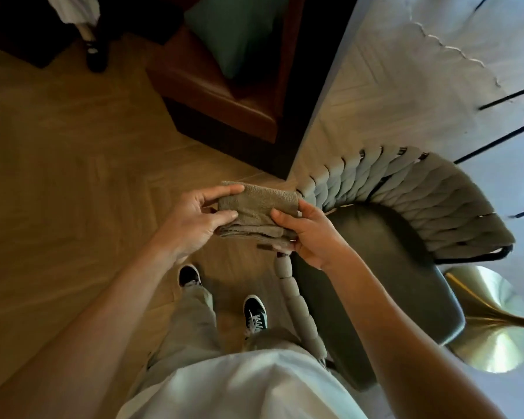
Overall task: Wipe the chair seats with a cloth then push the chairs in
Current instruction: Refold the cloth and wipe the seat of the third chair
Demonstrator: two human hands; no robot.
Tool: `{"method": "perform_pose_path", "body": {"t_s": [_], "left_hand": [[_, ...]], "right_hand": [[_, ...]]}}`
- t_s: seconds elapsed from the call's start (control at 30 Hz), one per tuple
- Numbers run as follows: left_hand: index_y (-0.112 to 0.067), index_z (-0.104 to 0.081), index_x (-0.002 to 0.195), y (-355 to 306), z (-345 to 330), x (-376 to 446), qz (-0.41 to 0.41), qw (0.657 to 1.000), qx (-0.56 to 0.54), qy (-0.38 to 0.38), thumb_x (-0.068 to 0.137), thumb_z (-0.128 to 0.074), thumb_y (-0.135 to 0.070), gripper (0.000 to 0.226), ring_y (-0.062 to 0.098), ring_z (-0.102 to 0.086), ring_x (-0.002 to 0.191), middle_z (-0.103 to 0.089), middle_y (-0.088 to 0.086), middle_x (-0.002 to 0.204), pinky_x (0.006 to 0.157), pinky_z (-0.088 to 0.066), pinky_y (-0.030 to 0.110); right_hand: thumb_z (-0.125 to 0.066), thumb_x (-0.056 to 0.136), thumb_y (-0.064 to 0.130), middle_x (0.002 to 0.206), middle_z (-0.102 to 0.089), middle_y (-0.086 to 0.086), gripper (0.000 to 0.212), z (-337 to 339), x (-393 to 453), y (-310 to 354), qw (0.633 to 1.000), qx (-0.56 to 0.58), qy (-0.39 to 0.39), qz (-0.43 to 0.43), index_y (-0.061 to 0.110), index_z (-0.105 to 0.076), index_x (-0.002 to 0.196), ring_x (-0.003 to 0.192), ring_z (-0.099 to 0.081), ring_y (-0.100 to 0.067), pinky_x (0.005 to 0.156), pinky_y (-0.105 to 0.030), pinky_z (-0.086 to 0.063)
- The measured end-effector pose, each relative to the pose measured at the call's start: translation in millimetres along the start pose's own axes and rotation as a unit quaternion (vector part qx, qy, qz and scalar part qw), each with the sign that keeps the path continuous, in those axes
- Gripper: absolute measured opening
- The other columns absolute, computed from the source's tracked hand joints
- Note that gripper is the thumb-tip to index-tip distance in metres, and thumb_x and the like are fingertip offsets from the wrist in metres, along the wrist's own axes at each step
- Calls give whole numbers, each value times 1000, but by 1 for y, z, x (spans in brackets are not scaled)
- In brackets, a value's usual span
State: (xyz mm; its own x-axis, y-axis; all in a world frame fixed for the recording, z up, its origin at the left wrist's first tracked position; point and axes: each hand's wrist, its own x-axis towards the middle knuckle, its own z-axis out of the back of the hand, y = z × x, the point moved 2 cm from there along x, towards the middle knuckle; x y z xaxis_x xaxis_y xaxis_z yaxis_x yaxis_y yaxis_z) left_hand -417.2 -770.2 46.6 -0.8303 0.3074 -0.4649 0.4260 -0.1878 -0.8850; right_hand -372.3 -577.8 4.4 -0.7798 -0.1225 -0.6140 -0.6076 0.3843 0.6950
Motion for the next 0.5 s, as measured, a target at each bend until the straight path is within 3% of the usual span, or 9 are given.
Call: {"method": "perform_pose_path", "body": {"t_s": [0.13,0.23,0.37,0.5], "left_hand": [[-33,-52,131,-28,15,68,8,999,12,43,83,-63,8,64,10,-64,104,-63,0,114,81,-55,24],[-27,-47,137,-51,27,118,65,996,-18,63,84,-64,5,64,13,-65,101,-65,2,116,70,-52,20],[-17,-63,122,-89,37,173,106,983,7,149,86,-59,2,41,15,-65,89,-71,3,100,64,-50,22],[-14,-67,111,-126,38,211,108,967,39,226,88,-56,3,29,22,-68,96,-73,8,100,80,-55,34]], "right_hand": [[-58,90,2,98,-68,-9,36,-1,30,33,997,50,-48,23,12,-57,125,76,-69,-20,53,-27,-57],[-56,91,0,93,-70,-9,31,-11,54,58,989,96,-100,52,11,-60,120,72,-69,-18,52,-26,-57],[-57,91,0,89,-71,-6,26,-28,74,89,966,153,-176,108,14,-63,112,70,-69,-15,52,-24,-56],[-57,90,-2,91,-68,-11,28,-38,82,115,940,197,-237,147,13,-62,114,67,-68,-16,52,-24,-55]]}}
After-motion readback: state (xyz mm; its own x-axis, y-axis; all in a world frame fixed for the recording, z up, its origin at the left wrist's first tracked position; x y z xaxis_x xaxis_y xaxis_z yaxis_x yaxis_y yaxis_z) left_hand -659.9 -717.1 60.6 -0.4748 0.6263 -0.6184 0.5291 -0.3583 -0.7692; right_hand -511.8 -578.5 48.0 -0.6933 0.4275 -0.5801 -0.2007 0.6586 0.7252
